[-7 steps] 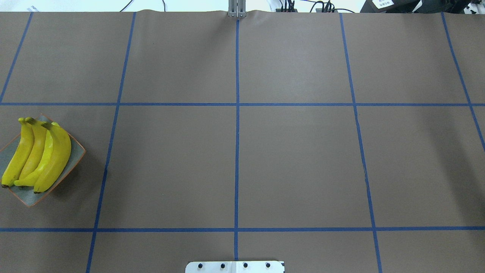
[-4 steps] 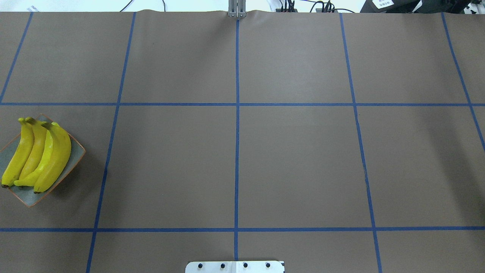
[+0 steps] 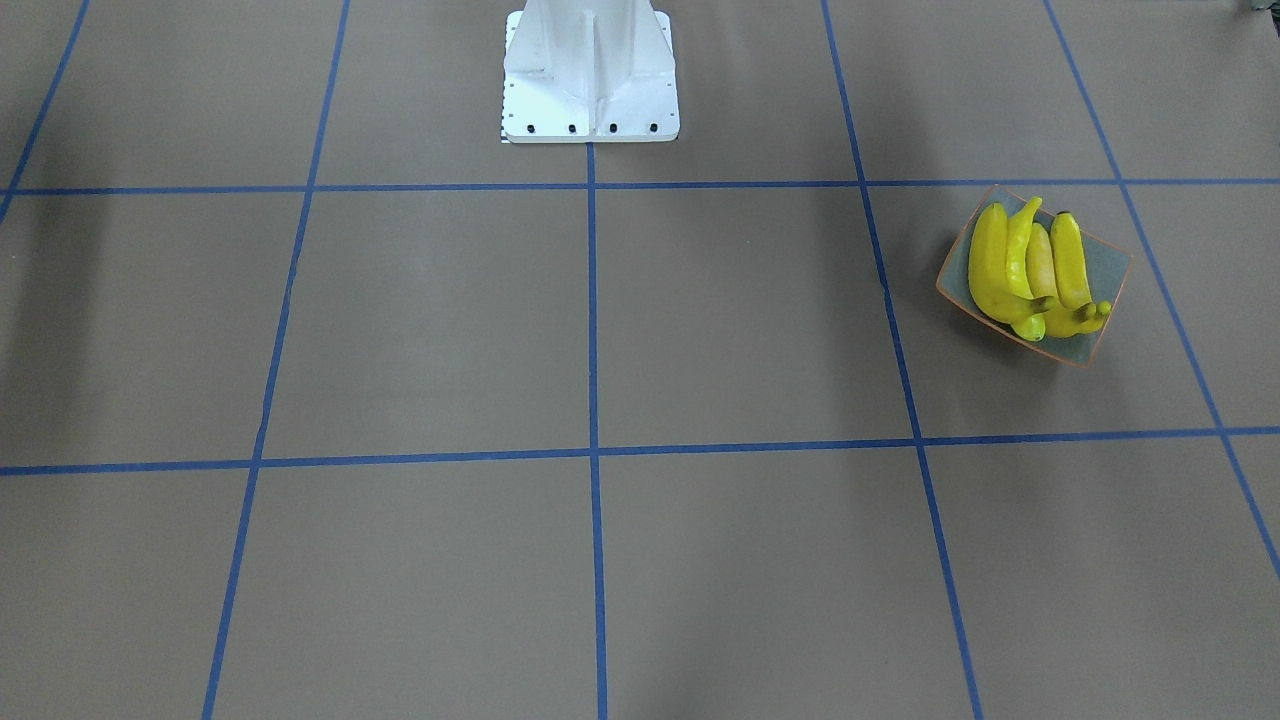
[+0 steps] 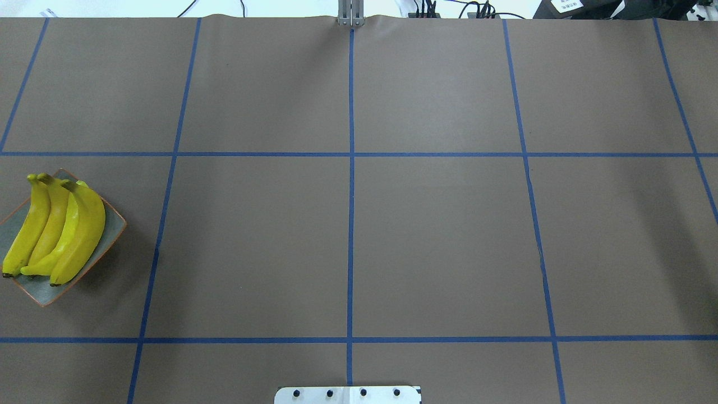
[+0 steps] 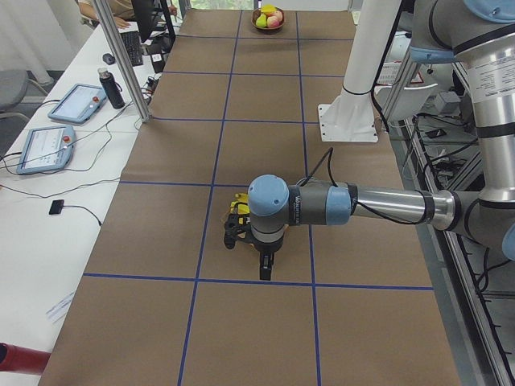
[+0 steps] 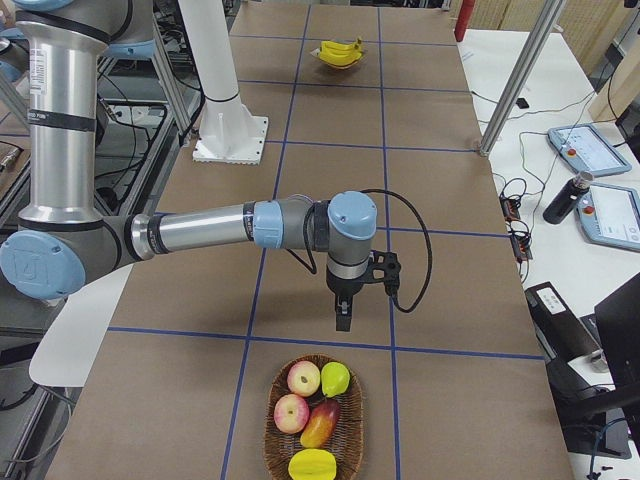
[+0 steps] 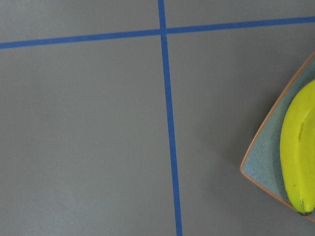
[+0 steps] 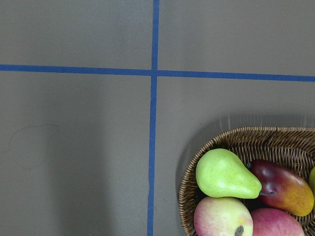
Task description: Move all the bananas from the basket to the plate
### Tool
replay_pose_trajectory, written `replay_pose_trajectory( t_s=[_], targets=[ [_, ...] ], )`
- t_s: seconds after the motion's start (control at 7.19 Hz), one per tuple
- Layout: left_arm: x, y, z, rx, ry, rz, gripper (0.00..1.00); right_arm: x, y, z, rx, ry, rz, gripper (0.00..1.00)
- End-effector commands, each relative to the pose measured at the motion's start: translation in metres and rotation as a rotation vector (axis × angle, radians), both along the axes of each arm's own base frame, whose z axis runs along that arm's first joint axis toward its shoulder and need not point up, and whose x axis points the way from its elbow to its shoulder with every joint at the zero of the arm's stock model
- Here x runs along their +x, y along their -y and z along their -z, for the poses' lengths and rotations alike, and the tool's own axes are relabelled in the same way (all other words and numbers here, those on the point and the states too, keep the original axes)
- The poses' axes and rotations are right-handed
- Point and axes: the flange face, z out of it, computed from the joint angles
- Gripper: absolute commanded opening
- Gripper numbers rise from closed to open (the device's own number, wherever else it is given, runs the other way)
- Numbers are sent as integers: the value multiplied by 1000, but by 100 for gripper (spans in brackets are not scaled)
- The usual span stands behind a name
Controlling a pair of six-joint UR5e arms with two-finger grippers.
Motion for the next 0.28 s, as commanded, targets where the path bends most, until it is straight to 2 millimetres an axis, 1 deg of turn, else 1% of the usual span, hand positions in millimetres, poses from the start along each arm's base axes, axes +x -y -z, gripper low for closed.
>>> replay_pose_trajectory(
  t_s=[0.0, 0.14],
  targets=[
    [0, 1, 1, 2, 0, 1, 100, 0, 0, 2, 4, 1, 1, 100],
    [0, 5, 3, 8, 0, -1, 100, 0, 0, 2, 1, 1, -1, 100]
  ],
)
